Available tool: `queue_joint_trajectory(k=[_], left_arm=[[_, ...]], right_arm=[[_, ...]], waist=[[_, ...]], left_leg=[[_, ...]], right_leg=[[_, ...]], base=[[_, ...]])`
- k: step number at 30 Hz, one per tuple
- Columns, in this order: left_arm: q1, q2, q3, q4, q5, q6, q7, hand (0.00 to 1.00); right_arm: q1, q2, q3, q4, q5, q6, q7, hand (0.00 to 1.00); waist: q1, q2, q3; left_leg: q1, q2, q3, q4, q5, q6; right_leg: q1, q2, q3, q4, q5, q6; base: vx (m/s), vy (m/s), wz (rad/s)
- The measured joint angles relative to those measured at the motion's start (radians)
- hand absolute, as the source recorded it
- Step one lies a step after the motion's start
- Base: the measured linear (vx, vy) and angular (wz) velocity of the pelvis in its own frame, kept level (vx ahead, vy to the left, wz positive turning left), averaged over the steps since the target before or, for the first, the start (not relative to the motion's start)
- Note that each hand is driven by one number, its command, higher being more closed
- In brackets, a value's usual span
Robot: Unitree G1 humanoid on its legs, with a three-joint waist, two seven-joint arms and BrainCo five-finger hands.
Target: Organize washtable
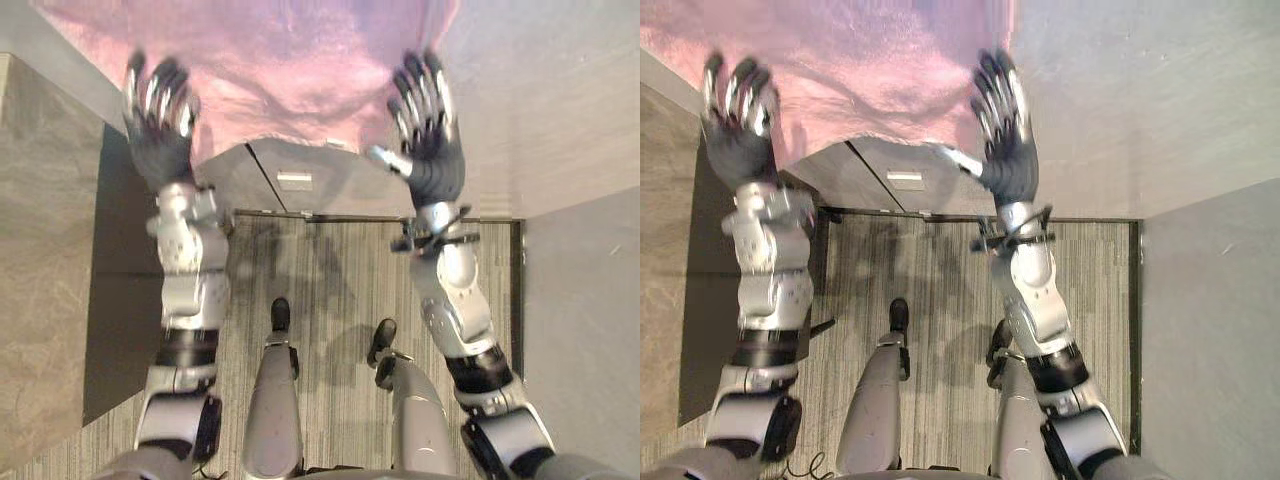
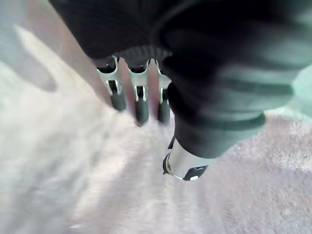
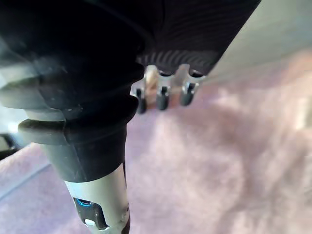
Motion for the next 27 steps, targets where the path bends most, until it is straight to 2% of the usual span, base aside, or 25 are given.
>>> queue_joint_trajectory(k=[5, 7, 8, 10, 11, 13, 16, 17, 18, 20, 21, 23, 24, 25, 27], left_arm=[[0.348, -0.091, 0.016, -0.013, 0.093, 0.057, -0.103, 0.00], [0.469, -0.126, 0.018, 0.001, 0.127, 0.069, -0.155, 0.00], [0.546, -0.159, 0.033, 0.058, 0.150, 0.070, -0.187, 0.00], [0.595, -0.196, 0.061, 0.145, 0.155, 0.070, -0.200, 0.00], [0.632, -0.230, 0.090, 0.250, 0.158, 0.078, -0.199, 0.00], [0.656, -0.250, 0.103, 0.367, 0.166, 0.080, -0.198, 0.00], [0.667, -0.286, 0.175, 0.649, 0.203, 0.091, -0.188, 0.00], [0.667, -0.292, 0.200, 0.735, 0.214, 0.099, -0.170, 0.00], [0.644, -0.293, 0.248, 0.796, 0.225, 0.107, -0.142, 0.00], [0.629, -0.295, 0.280, 0.832, 0.256, 0.109, -0.116, 0.00], [0.615, -0.298, 0.297, 0.852, 0.286, 0.109, -0.096, 0.00], [0.604, -0.299, 0.313, 0.885, 0.309, 0.114, -0.081, 0.00], [0.593, -0.296, 0.325, 0.910, 0.309, 0.122, -0.080, 0.00], [0.576, -0.303, 0.359, 0.906, 0.307, 0.129, -0.078, 0.00], [0.581, -0.303, 0.360, 0.906, 0.307, 0.131, -0.083, 0.00]], right_arm=[[0.298, -0.032, -0.026, -0.003, -0.049, 0.060, 0.122, 0.00], [0.405, -0.034, -0.047, 0.000, -0.079, 0.074, 0.182, 0.00], [0.484, -0.032, -0.059, 0.028, -0.089, 0.080, 0.219, 0.00], [0.541, -0.026, -0.070, 0.086, -0.119, 0.084, 0.244, 0.00], [0.584, -0.013, -0.090, 0.166, -0.145, 0.095, 0.259, 0.00], [0.623, 0.014, -0.119, 0.261, -0.170, 0.099, 0.260, 0.00], [0.646, 0.070, -0.173, 0.529, -0.223, 0.102, 0.229, 0.00], [0.643, 0.082, -0.181, 0.615, -0.238, 0.106, 0.208, 0.00], [0.648, 0.095, -0.194, 0.735, -0.277, 0.109, 0.175, 0.00], [0.644, 0.090, -0.194, 0.820, -0.342, 0.124, 0.144, 0.00], [0.628, 0.084, -0.205, 0.846, -0.399, 0.126, 0.122, 0.00], [0.589, 0.072, -0.221, 0.896, -0.458, 0.132, 0.096, 0.00], [0.576, 0.084, -0.248, 0.925, -0.483, 0.137, 0.095, 0.00], [0.574, 0.095, -0.281, 0.951, -0.511, 0.138, 0.093, 0.00], [0.576, 0.086, -0.325, 0.956, -0.523, 0.144, 0.093, 0.00]], waist=[[0.002, 0.000, -0.009], [0.001, 0.002, -0.048], [0.002, 0.001, -0.097], [0.001, 0.004, -0.124], [0.001, 0.007, -0.154], [0.000, 0.008, -0.184], [0.002, 0.006, -0.240], [-0.004, 0.004, -0.254], [-0.005, 0.001, -0.281], [-0.002, 0.012, -0.289], [0.000, 0.006, -0.301], [-0.006, 0.022, -0.316], [-0.017, 0.021, -0.326], [-0.023, 0.012, -0.320], [-0.027, 0.024, -0.322]], left_leg=[[0.089, 0.007, 0.006, 0.058, -0.069, 0.005], [0.114, 0.009, 0.007, 0.080, -0.100, 0.006], [0.135, 0.008, 0.009, 0.090, -0.119, 0.007], [0.178, 0.008, 0.008, 0.096, -0.136, 0.006], [0.220, 0.007, 0.003, 0.101, -0.153, 0.005], [0.257, 0.001, -0.009, 0.094, -0.153, 0.001], [0.328, -0.011, -0.021, 0.039, -0.143, -0.009], [0.350, -0.021, -0.034, 0.003, -0.129, -0.012], [0.376, -0.032, -0.056, -0.069, -0.085, -0.017], [0.392, -0.039, -0.067, -0.144, -0.040, -0.018], [0.398, -0.042, -0.066, -0.184, -0.010, -0.013], [0.387, -0.034, -0.059, -0.260, 0.028, 0.031], [0.392, -0.009, 0.011, -0.290, 0.026, 0.048], [0.343, 0.014, 0.077, -0.053, -0.018, 0.048], [0.342, 0.044, 0.104, 0.183, -0.116, 0.048]], right_leg=[[0.112, 0.000, 0.000, 0.009, -0.036, 0.012], [0.144, 0.001, 0.000, 0.014, -0.055, 0.017], [0.168, 0.003, 0.000, 0.017, -0.070, 0.024], [0.216, 0.002, -0.003, 0.016, -0.084, 0.029], [0.266, 0.001, -0.009, 0.017, -0.100, 0.032], [0.308, -0.004, -0.021, 0.016, -0.115, 0.037], [0.376, -0.012, -0.045, 0.003, -0.135, 0.041], [0.398, -0.018, -0.059, -0.006, -0.140, 0.043], [0.416, -0.026, -0.087, -0.015, -0.146, 0.039], [0.415, -0.035, -0.108, -0.010, -0.154, 0.033], [0.389, -0.041, -0.111, 0.009, -0.162, 0.027], [0.345, -0.039, -0.129, 0.014, -0.155, 0.008], [0.334, -0.042, -0.149, -0.031, -0.129, -0.015], [0.338, -0.058, -0.157, -0.031, -0.115, -0.015], [0.359, -0.059, -0.158, -0.016, -0.114, -0.014]], base=[[0.04, 0.016, -0.02], [0.04, 0.001, 0.00], [0.11, -0.007, 0.01], [0.11, -0.005, 0.07], [0.10, -0.009, 0.15], [0.10, -0.029, 0.24], [0.08, -0.052, 0.25], [0.07, -0.081, 0.55], [0.07, -0.088, 0.64], [0.01, -0.078, 0.43], [-0.02, -0.086, 0.16], [-0.05, -0.081, 0.12], [-0.03, -0.027, 0.24], [0.02, 0.001, 0.21], [0.03, 0.000, 0.03]])
